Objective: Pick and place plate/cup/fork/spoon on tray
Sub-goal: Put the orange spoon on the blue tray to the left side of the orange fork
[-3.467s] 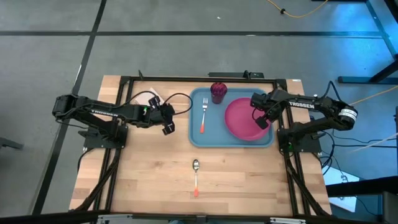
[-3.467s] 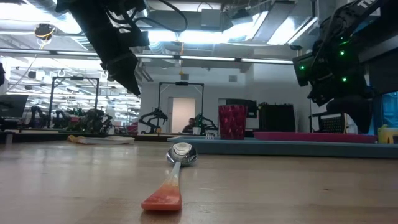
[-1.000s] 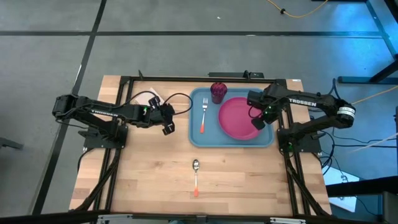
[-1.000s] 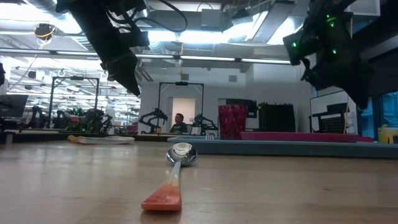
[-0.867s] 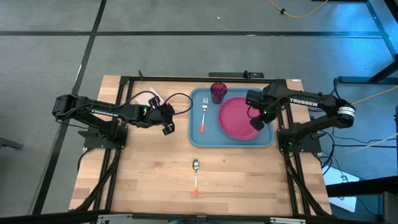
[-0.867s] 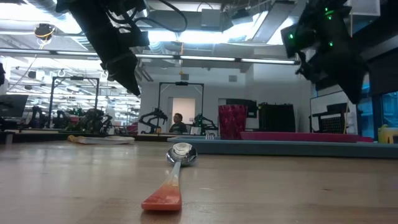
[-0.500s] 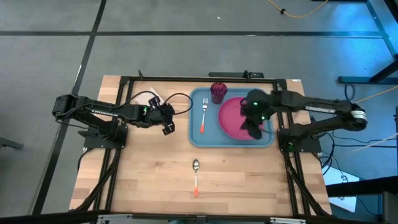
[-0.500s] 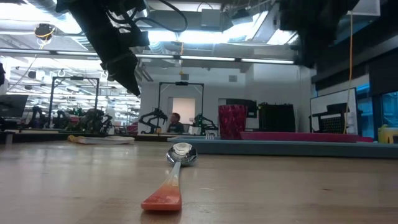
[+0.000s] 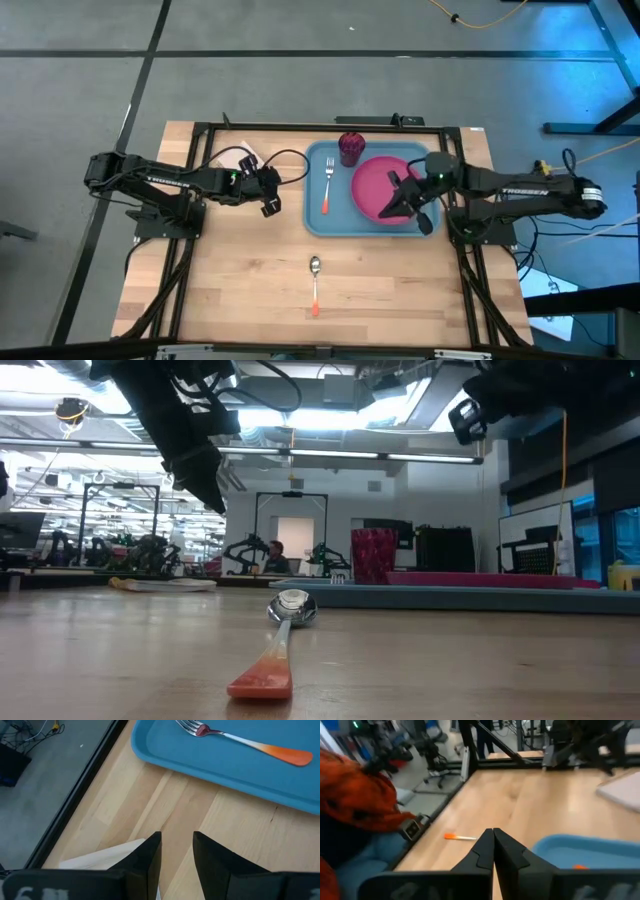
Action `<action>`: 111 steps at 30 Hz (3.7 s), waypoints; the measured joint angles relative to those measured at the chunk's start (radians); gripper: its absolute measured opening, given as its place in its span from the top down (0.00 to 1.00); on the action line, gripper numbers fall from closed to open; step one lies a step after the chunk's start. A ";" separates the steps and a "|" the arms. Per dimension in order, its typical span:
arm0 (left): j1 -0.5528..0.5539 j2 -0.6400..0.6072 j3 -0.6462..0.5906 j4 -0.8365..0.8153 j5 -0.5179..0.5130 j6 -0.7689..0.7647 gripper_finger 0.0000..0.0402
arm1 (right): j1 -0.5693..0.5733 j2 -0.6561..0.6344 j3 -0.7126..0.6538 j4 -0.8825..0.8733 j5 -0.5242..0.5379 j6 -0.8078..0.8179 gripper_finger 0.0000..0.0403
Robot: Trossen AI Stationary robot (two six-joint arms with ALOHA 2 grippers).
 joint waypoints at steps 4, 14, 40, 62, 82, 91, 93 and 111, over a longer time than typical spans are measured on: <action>0.000 0.000 0.000 0.001 0.000 0.000 0.74 | 0.018 0.000 -0.128 0.165 -0.007 0.100 0.97; 0.000 0.000 0.000 0.005 0.000 0.000 0.74 | 0.015 -0.096 -0.465 0.637 -0.009 0.260 0.97; 0.000 0.000 0.000 0.006 0.000 0.000 0.74 | 0.027 -0.771 -0.552 0.054 0.437 0.180 0.97; 0.000 0.000 0.000 0.009 0.000 0.000 0.74 | 0.124 -0.867 -0.552 0.061 0.394 0.089 0.97; 0.000 0.000 0.000 0.017 0.000 -0.001 0.74 | 0.124 -0.867 -0.552 0.061 0.393 0.088 0.97; -0.001 0.000 0.000 0.258 0.079 -0.028 0.74 | 0.124 -0.867 -0.552 0.061 0.393 0.087 0.97; -0.010 0.000 0.000 0.285 0.150 -0.027 0.74 | 0.124 -0.867 -0.552 0.061 0.393 0.088 0.97; -0.239 0.005 0.003 1.041 0.505 -0.311 0.74 | 0.124 -0.866 -0.552 0.061 0.393 0.087 0.97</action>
